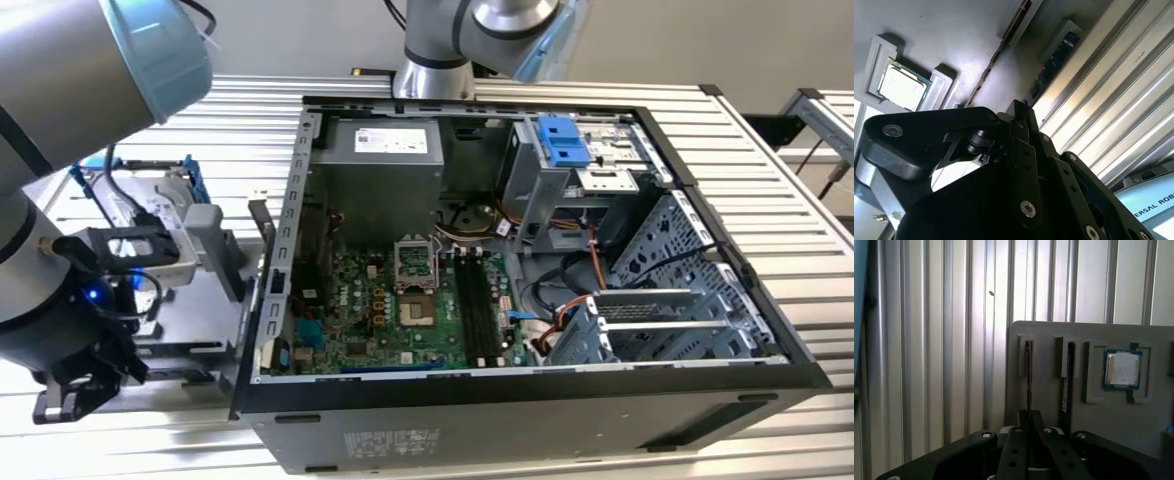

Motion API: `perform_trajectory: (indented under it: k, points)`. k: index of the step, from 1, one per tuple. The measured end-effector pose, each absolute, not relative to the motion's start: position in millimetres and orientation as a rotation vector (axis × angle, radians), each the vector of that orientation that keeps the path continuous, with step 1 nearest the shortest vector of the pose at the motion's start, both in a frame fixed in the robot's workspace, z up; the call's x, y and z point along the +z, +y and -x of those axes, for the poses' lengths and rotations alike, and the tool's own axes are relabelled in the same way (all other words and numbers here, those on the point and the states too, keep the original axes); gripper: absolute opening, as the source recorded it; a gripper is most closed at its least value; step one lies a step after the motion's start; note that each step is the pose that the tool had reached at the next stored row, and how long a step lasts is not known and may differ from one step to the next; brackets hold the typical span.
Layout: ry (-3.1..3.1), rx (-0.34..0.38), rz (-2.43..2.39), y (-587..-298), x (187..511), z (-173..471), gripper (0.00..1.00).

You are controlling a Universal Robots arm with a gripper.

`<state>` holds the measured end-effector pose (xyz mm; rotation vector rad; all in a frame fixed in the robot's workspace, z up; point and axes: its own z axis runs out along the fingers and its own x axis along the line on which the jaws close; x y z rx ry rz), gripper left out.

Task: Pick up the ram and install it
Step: 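Pick up the ram and move it above insertion slot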

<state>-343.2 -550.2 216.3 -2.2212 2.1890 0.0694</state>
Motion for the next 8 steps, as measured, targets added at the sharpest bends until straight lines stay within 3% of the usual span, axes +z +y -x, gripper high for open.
perform_trajectory:
  k: [8]
  points:
    - [2.189,0.069,2.221,-550,234,343,0.00]
